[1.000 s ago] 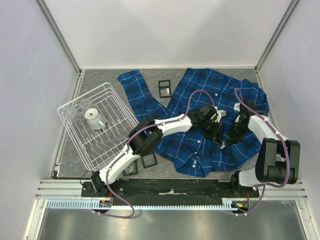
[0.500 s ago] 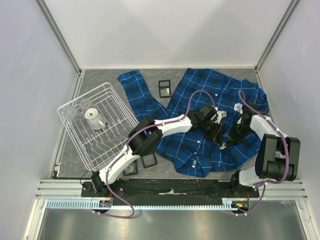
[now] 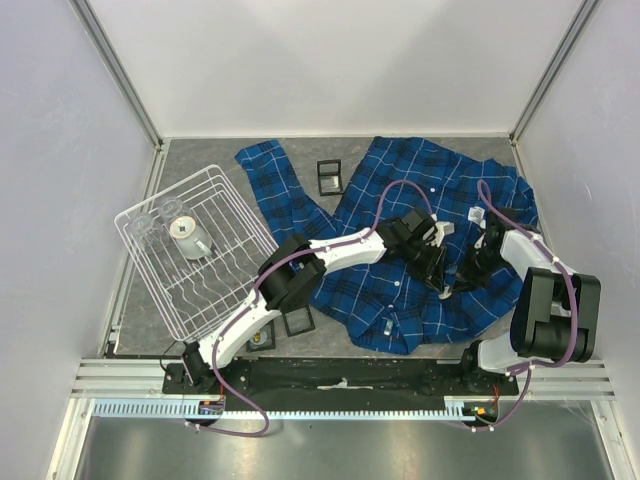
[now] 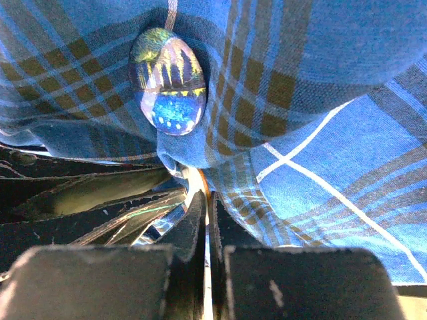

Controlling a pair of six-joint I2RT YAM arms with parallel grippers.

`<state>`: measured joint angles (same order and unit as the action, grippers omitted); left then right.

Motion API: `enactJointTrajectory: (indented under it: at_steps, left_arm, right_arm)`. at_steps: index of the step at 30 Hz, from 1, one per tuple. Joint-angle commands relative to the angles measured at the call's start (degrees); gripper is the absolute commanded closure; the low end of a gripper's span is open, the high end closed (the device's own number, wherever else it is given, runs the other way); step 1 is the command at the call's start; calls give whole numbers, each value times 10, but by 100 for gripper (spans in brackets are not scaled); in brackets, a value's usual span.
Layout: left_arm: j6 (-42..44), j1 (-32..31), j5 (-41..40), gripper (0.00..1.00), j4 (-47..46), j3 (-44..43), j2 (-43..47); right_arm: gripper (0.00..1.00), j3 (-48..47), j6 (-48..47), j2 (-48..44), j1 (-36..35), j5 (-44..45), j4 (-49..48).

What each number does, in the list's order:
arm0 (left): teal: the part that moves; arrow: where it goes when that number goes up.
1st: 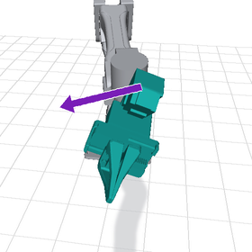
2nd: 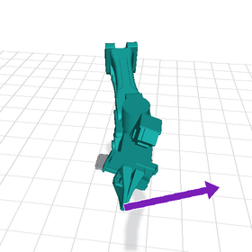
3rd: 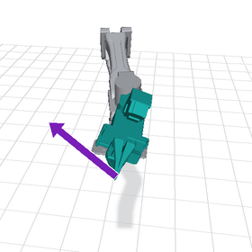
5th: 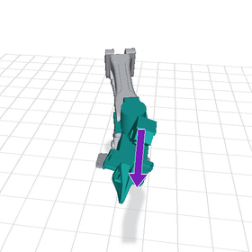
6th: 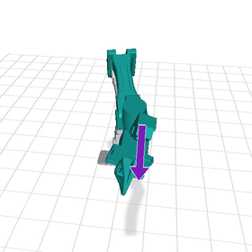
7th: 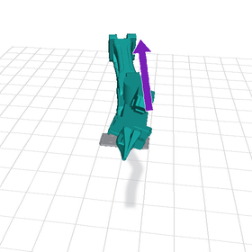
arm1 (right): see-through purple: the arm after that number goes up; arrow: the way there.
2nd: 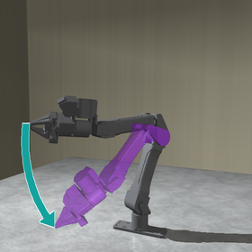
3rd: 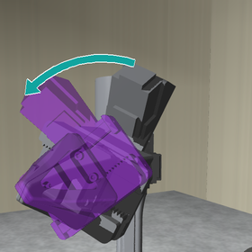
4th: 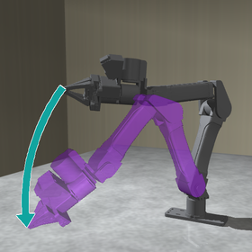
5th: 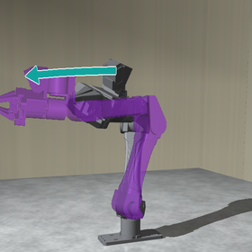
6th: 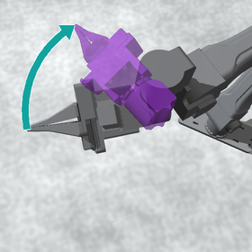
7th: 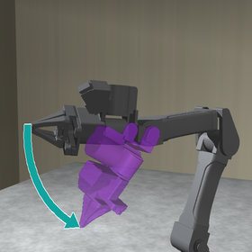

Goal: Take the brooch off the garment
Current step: Remove the brooch from the clothes.

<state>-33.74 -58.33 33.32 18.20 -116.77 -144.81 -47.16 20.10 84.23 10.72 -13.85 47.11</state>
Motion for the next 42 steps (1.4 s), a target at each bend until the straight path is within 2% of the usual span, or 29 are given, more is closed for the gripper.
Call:
enactJointTrajectory:
  at_steps: [1,13,18,21,24,25,28,31,38,40,42]
  left_arm:
    - [-4,-16,23,74,-10,-48,-24]
    - [-22,-28,35,75,-11,-73,-57]
    - [-17,-21,29,75,24,-108,-41]
    - [-31,-9,29,72,22,-108,-5]
    - [-41,6,44,65,22,-101,29]
    - [-41,12,50,62,22,-92,40]
    - [-34,19,50,62,18,-43,87]
    - [-25,22,26,64,4,5,107]
    - [-5,23,-15,70,-29,45,49]
    - [-8,23,-37,70,-52,86,47]
    - [-12,26,-37,70,-62,109,45]
  right_arm:
    - [100,15,7,-1,-17,-15,-17]
    - [100,33,85,-39,-54,-87,-47]
    - [100,27,80,-54,-76,-4,-33]
    - [100,28,76,-72,-76,51,-29]
    - [100,28,70,-84,-77,100,-25]
    - [100,28,71,-92,-79,104,-26]
    - [100,15,75,-94,-91,139,-19]
    - [100,-15,76,-78,-104,226,22]
    - [100,-90,104,-25,-158,407,102]
    - [100,-105,129,8,-175,434,145]
    - [100,-126,148,36,-194,508,177]
